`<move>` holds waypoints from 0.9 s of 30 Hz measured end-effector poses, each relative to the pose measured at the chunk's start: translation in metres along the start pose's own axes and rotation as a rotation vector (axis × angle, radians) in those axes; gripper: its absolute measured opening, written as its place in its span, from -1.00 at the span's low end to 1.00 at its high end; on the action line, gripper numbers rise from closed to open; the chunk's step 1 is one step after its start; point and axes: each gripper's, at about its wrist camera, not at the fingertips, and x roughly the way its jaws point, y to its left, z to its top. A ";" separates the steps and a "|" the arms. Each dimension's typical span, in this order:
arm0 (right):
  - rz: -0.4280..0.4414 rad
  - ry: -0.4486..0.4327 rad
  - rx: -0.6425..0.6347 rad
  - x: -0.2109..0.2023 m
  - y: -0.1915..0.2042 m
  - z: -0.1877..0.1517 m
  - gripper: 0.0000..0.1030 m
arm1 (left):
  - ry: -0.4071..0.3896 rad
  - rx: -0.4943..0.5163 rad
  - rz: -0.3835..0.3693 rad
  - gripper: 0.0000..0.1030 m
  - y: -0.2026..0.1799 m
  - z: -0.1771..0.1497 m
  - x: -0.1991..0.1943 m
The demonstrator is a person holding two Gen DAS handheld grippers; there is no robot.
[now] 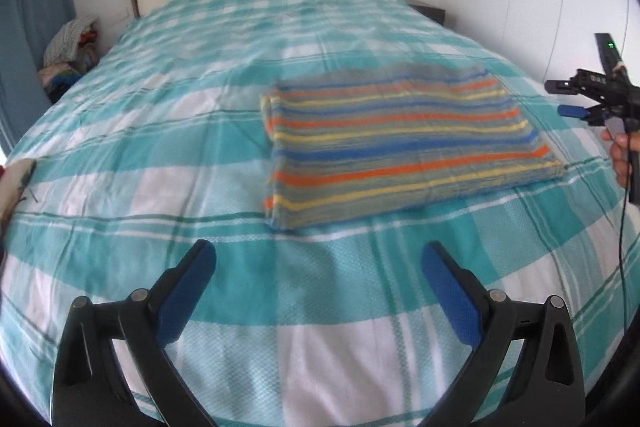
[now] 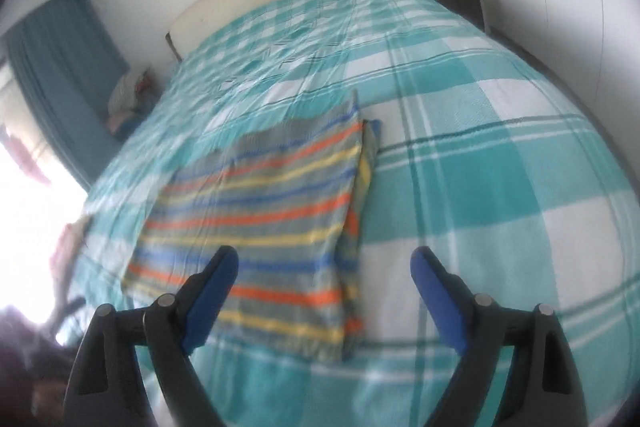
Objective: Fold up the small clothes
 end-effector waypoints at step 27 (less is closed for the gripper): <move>0.182 0.326 0.145 0.139 -0.031 0.086 -0.83 | -0.105 0.577 -0.302 -0.89 -0.284 0.052 0.103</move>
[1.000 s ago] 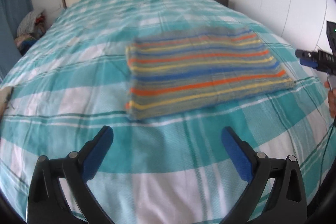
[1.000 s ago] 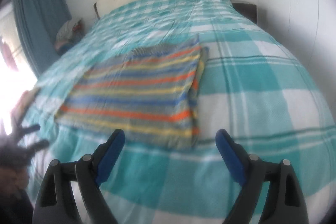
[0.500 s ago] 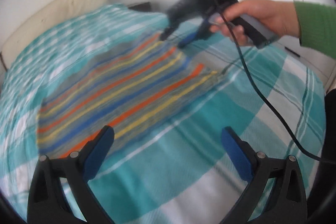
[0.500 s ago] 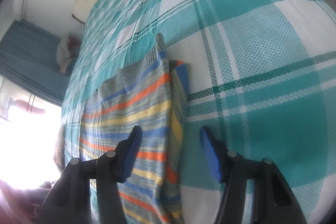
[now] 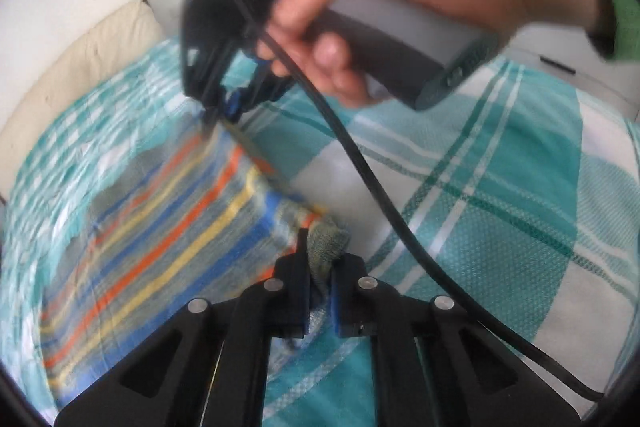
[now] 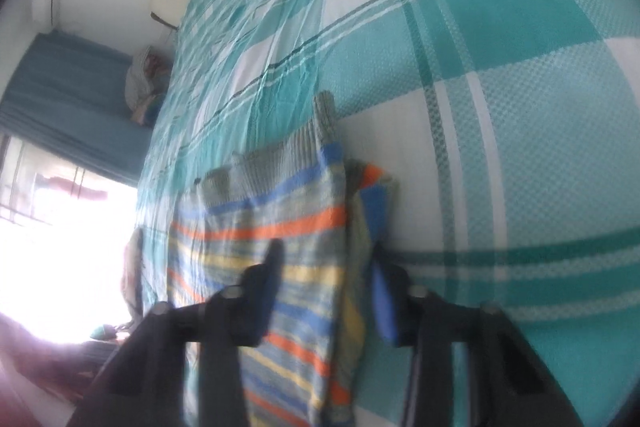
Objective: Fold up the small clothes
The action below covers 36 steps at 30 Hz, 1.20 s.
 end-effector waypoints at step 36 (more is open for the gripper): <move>0.090 -0.031 -0.446 0.100 0.256 -0.082 -0.29 | -0.042 -0.977 0.091 0.47 0.267 -0.213 -0.163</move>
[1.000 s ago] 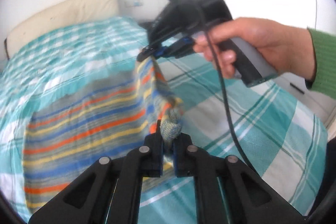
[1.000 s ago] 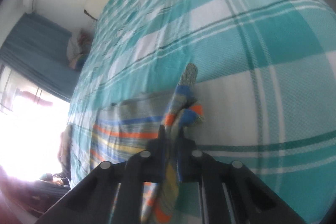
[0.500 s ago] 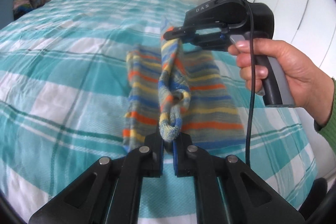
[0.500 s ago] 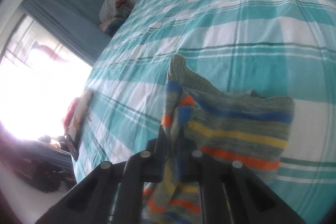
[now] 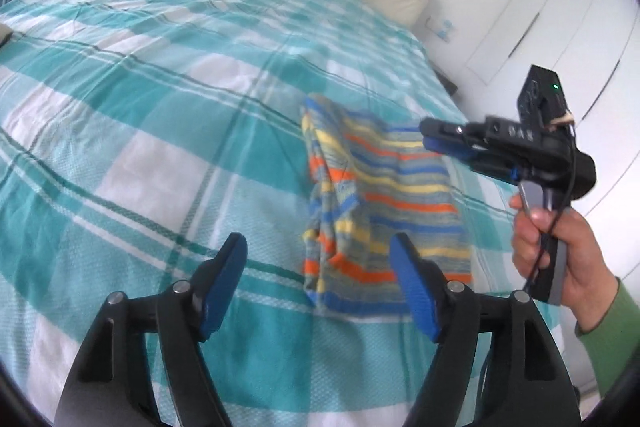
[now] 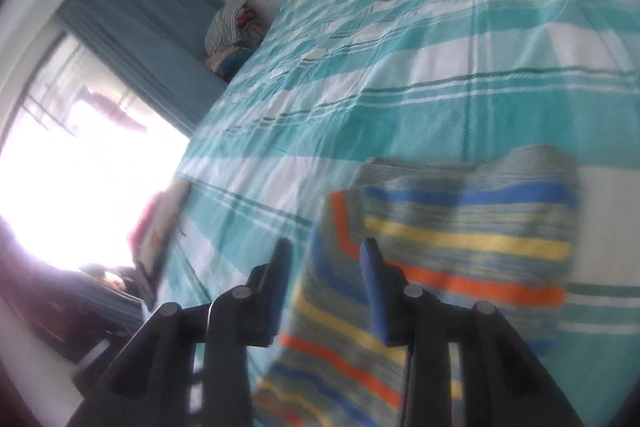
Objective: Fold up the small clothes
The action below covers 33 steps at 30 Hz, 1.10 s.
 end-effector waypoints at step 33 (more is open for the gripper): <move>-0.180 -0.043 -0.091 -0.013 -0.052 0.018 -0.37 | 0.107 0.116 0.152 0.71 -0.010 0.091 0.118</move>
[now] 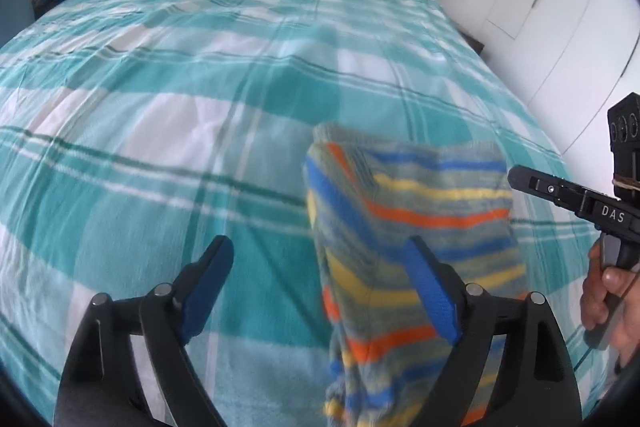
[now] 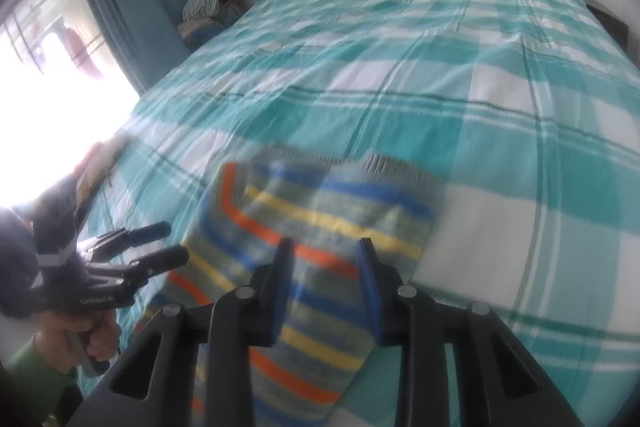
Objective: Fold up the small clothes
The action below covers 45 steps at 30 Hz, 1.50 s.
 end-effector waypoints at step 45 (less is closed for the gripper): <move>0.137 -0.141 0.130 -0.034 0.043 -0.041 -0.58 | 0.008 0.106 -0.174 -0.72 -0.028 0.002 -0.054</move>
